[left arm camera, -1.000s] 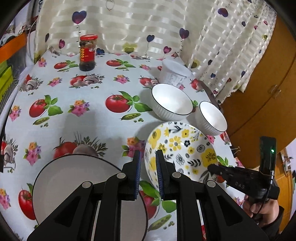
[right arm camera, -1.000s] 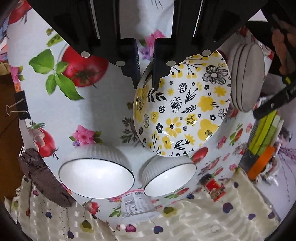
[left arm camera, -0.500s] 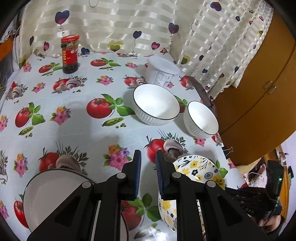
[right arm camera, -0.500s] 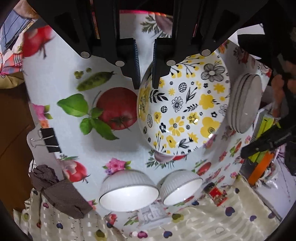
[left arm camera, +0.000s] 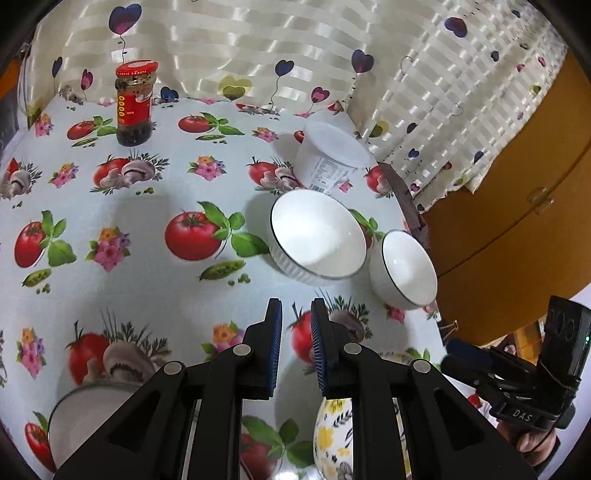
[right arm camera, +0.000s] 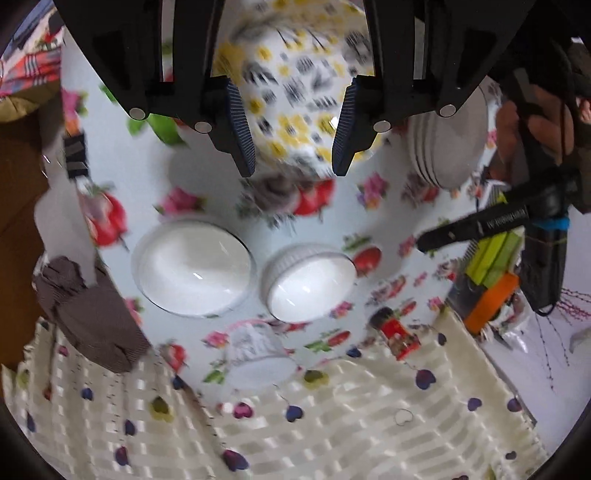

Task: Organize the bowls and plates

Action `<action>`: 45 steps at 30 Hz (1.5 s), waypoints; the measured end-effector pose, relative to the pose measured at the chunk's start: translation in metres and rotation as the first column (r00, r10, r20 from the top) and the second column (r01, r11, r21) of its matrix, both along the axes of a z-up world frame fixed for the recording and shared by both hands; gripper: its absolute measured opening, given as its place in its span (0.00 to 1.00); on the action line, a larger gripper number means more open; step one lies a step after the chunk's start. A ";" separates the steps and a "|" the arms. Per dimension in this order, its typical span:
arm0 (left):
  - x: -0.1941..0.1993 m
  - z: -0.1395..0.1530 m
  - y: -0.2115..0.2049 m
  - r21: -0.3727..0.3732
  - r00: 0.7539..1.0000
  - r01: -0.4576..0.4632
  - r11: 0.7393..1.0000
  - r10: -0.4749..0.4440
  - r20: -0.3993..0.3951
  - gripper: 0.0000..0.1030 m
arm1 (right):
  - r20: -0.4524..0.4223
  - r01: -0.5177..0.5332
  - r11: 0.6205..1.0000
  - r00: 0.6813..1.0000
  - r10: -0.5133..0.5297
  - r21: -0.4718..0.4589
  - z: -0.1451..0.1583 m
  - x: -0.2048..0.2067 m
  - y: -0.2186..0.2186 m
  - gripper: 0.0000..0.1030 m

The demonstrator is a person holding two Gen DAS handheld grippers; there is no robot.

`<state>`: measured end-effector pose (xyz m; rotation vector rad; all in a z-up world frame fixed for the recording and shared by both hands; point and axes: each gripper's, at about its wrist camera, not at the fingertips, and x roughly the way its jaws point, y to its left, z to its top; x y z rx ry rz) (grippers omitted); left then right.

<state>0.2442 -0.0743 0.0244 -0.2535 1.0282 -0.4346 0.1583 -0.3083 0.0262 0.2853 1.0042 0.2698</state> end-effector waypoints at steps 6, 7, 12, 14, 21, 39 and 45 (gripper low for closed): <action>0.025 -0.004 -0.003 0.004 1.000 0.016 1.000 -0.016 -0.011 0.16 | -0.001 -0.005 1.000 1.000 0.005 0.010 0.002 0.050 0.019 0.42; 0.028 -0.005 -0.003 0.004 1.000 0.018 1.000 -0.018 -0.015 0.16 | -0.010 0.003 1.000 1.000 -0.003 0.006 0.001 0.057 0.020 0.42; 0.047 -0.016 -0.008 0.024 0.999 0.033 0.999 -0.032 -0.037 0.16 | -0.049 0.028 1.000 0.998 -0.028 0.006 -0.012 0.085 0.024 0.42; 0.055 -0.020 -0.011 0.038 0.998 0.044 0.998 -0.042 -0.044 0.16 | -0.072 0.049 0.999 0.996 -0.048 0.003 -0.019 0.096 0.023 0.42; 0.083 -0.034 -0.022 0.066 0.995 0.081 0.995 -0.076 -0.067 0.16 | -0.113 0.084 0.996 0.990 -0.084 -0.004 -0.035 0.118 0.024 0.42; 0.115 -0.061 -0.040 0.101 0.987 0.126 0.987 -0.114 -0.113 0.16 | -0.168 0.115 0.993 0.979 -0.117 -0.021 -0.060 0.147 0.030 0.39; 0.117 -0.066 -0.046 0.117 0.985 0.139 0.983 -0.124 -0.123 0.16 | -0.169 0.125 0.990 0.977 -0.133 -0.059 -0.063 0.153 0.031 0.27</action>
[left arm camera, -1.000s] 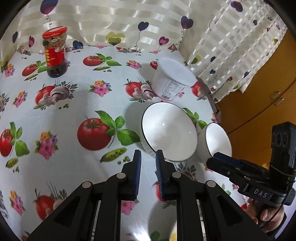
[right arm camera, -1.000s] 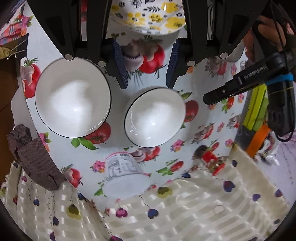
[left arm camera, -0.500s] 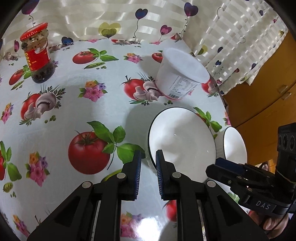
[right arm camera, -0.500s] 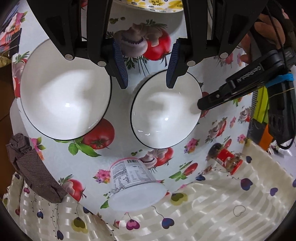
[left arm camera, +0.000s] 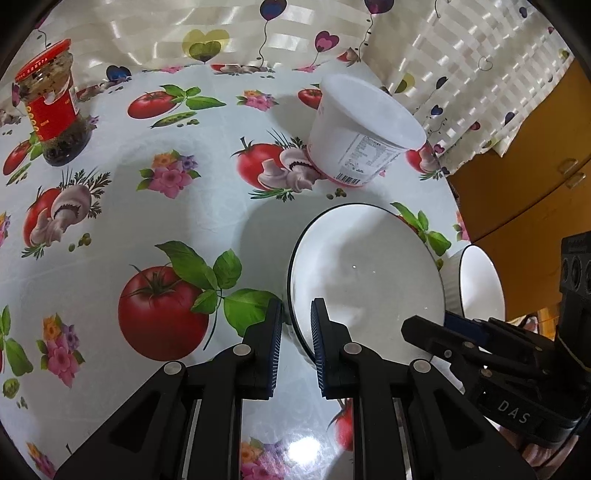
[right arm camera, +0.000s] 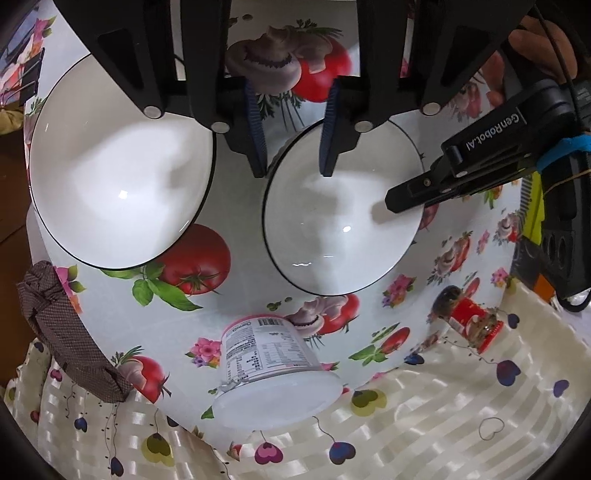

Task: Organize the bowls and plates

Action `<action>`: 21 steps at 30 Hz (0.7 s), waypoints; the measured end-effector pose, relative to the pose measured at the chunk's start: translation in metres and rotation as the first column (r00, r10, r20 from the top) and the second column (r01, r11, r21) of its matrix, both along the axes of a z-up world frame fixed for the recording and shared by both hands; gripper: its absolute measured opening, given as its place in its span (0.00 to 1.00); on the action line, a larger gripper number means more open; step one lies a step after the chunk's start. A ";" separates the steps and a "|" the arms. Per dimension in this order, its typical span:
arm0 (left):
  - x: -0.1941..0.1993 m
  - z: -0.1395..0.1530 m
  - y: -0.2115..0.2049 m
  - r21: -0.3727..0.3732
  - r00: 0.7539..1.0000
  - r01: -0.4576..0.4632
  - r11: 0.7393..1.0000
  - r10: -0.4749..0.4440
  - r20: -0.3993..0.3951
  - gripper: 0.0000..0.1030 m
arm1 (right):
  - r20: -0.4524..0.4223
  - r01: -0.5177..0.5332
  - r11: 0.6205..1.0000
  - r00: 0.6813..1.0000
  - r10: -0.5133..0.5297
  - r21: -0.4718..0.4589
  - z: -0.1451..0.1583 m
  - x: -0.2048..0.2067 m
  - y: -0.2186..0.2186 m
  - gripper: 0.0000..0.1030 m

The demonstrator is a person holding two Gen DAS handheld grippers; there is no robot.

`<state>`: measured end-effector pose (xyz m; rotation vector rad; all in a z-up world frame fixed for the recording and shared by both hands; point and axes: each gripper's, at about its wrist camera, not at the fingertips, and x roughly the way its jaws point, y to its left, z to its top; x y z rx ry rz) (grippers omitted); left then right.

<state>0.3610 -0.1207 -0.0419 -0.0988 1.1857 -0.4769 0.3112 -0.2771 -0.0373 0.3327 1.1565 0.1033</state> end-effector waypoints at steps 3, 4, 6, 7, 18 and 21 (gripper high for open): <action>0.001 0.000 -0.001 0.004 1.000 0.000 1.000 0.000 0.004 0.16 | -0.004 0.000 1.000 1.000 0.000 -0.011 -0.002 0.002 0.001 0.26; 0.001 0.000 0.000 0.006 1.000 -0.002 1.000 0.002 0.003 0.16 | -0.002 -0.001 1.000 1.000 0.001 -0.016 -0.002 0.003 0.002 0.26; 0.000 0.001 -0.001 0.017 1.000 -0.001 1.000 0.001 0.002 0.16 | 0.004 0.000 1.000 1.000 0.000 -0.022 0.000 0.003 0.002 0.23; -0.001 0.001 0.000 0.021 1.000 -0.001 1.000 0.001 0.002 0.16 | 0.006 -0.002 1.000 1.000 0.002 -0.026 0.001 0.002 0.002 0.22; -0.015 0.012 0.006 0.046 1.000 -0.011 0.999 0.010 0.008 0.16 | 0.005 -0.048 0.998 0.999 0.048 -0.032 0.011 -0.004 0.008 0.18; -0.023 0.021 0.008 0.047 1.000 -0.012 0.999 0.011 0.016 0.16 | 0.005 -0.059 0.998 0.998 0.059 -0.023 0.017 -0.009 0.009 0.18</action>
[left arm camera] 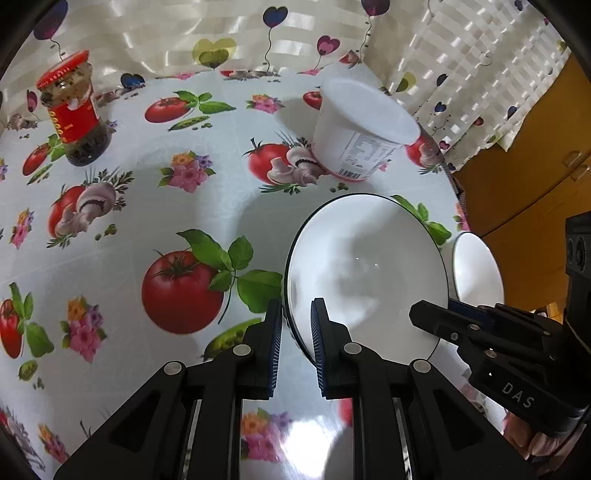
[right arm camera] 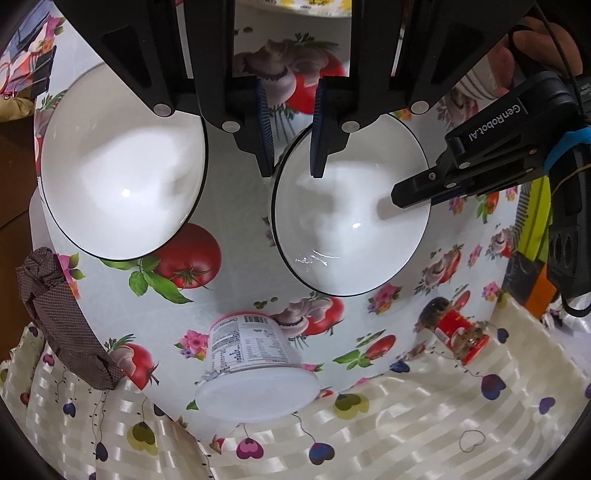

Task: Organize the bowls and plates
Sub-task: 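Lift the smooth white bowl and lower it into the yellow floral bowl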

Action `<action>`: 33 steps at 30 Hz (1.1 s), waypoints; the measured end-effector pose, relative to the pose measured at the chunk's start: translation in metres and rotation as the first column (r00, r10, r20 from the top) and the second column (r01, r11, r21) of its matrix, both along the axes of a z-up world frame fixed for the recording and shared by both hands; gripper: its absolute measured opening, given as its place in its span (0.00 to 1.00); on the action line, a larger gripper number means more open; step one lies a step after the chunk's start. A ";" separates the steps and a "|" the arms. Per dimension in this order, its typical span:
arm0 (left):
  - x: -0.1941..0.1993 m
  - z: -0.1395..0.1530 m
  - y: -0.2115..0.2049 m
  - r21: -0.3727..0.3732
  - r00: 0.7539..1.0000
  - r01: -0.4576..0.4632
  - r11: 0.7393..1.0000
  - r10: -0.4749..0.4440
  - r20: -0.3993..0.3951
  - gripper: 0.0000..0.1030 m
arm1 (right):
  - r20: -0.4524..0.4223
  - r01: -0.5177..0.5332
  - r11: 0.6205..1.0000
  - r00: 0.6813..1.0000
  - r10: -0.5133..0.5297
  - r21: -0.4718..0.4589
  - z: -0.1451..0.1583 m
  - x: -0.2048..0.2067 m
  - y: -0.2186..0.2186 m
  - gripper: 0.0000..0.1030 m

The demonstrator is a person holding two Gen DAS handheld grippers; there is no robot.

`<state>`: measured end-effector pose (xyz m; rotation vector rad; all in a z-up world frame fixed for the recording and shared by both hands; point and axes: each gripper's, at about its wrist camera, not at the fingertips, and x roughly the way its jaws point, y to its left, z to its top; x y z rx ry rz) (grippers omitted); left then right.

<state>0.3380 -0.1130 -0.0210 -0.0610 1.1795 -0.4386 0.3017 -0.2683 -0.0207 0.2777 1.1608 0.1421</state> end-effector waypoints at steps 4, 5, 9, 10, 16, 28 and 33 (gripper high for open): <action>-0.016 0.014 -0.001 0.014 1.000 0.005 1.000 -0.005 0.011 0.16 | 0.012 -0.014 1.000 1.000 0.014 0.004 0.013 -0.014 0.001 0.18; -0.022 0.018 -0.002 0.016 1.000 0.009 1.000 -0.009 0.016 0.16 | 0.019 -0.016 1.000 1.000 0.015 0.004 0.018 -0.020 0.001 0.18; -0.042 0.031 -0.004 0.017 1.000 0.017 1.000 -0.017 0.020 0.16 | 0.030 -0.024 1.000 0.999 0.024 0.002 0.032 -0.041 -0.001 0.18; -0.049 0.034 -0.006 0.019 1.000 0.019 1.000 -0.019 0.024 0.16 | 0.032 -0.026 1.000 0.999 0.026 0.000 0.034 -0.045 -0.001 0.18; -0.092 0.053 -0.016 0.020 0.998 0.043 0.999 -0.043 0.046 0.16 | 0.049 -0.028 1.000 0.998 0.029 -0.013 0.054 -0.091 -0.007 0.18; -0.174 0.036 -0.040 0.004 0.996 0.085 0.996 -0.085 -0.001 0.16 | 0.015 -0.034 0.998 0.999 0.035 -0.048 0.047 -0.180 -0.026 0.18; -0.192 0.013 -0.043 0.009 0.995 0.085 0.996 -0.084 -0.054 0.16 | -0.027 -0.046 0.998 0.999 0.044 -0.047 0.029 -0.198 -0.027 0.18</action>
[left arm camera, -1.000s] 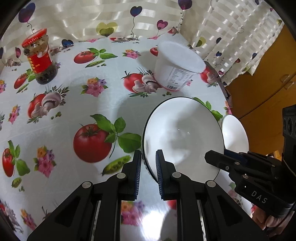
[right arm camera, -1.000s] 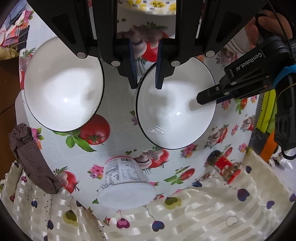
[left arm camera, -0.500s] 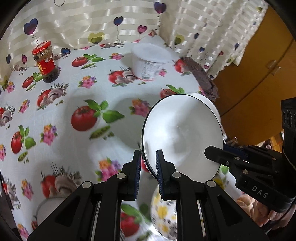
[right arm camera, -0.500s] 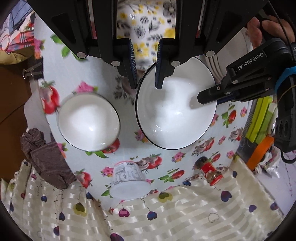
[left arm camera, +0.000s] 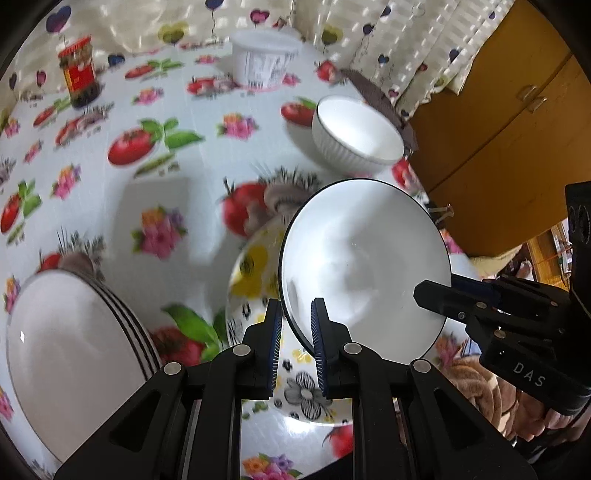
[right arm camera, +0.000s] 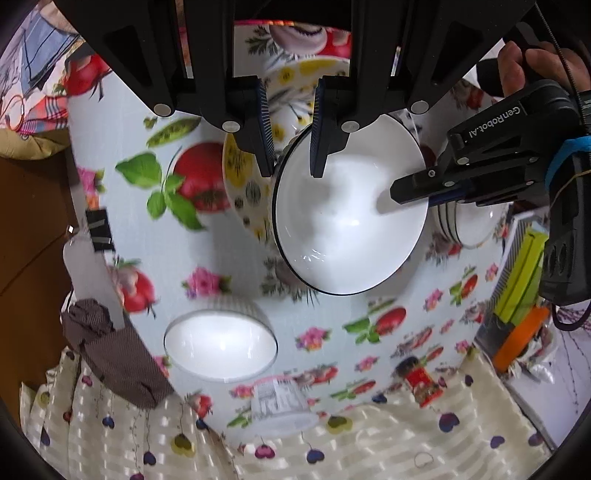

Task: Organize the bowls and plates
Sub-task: 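Lift the smooth white bowl and lower it into the yellow floral bowl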

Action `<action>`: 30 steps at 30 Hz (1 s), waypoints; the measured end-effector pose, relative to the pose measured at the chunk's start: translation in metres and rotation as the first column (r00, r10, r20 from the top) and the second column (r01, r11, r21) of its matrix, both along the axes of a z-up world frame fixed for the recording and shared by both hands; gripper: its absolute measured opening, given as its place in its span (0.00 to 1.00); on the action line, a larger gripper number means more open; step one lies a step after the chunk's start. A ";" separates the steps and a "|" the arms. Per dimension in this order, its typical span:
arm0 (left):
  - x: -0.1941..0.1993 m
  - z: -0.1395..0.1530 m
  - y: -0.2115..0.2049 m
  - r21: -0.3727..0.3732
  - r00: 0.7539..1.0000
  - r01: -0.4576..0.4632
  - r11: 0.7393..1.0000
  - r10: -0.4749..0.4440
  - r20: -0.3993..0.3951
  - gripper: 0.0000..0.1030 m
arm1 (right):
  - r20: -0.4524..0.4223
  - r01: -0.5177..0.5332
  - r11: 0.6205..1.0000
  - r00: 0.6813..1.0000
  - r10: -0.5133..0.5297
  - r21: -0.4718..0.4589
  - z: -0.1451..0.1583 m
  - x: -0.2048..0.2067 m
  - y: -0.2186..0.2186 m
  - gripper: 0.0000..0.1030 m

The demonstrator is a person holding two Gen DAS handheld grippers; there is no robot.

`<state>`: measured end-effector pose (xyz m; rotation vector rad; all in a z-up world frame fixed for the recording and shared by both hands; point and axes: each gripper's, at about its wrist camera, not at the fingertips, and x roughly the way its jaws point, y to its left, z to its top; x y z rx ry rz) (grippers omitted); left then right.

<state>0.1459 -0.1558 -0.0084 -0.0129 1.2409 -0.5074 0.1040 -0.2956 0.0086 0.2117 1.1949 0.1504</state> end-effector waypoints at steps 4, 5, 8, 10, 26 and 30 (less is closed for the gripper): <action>-0.008 -0.010 0.001 0.015 1.000 -0.001 1.000 0.002 -0.021 0.16 | -0.030 -0.012 1.000 0.999 0.012 0.005 -0.013 -0.006 0.002 0.18; -0.010 -0.012 0.001 0.019 1.000 -0.001 1.000 0.001 -0.029 0.16 | -0.035 -0.015 1.000 0.999 0.015 0.005 -0.015 -0.006 0.002 0.18; -0.011 -0.017 0.002 0.031 0.999 0.003 1.000 -0.002 -0.039 0.16 | -0.050 -0.022 1.000 0.999 0.022 0.008 -0.020 -0.007 0.004 0.18; -0.011 -0.019 0.002 0.031 0.999 0.004 1.000 -0.002 -0.044 0.16 | -0.056 -0.022 1.000 0.998 0.022 0.008 -0.023 -0.008 0.003 0.18; -0.009 -0.019 0.007 -0.042 0.999 0.009 0.999 -0.011 -0.049 0.19 | -0.043 -0.008 1.000 0.999 0.009 0.015 -0.025 -0.010 -0.003 0.32; -0.008 -0.018 0.007 -0.043 0.998 0.022 0.999 -0.024 -0.051 0.20 | -0.015 -0.006 1.000 1.000 0.006 0.019 -0.014 -0.011 -0.012 0.33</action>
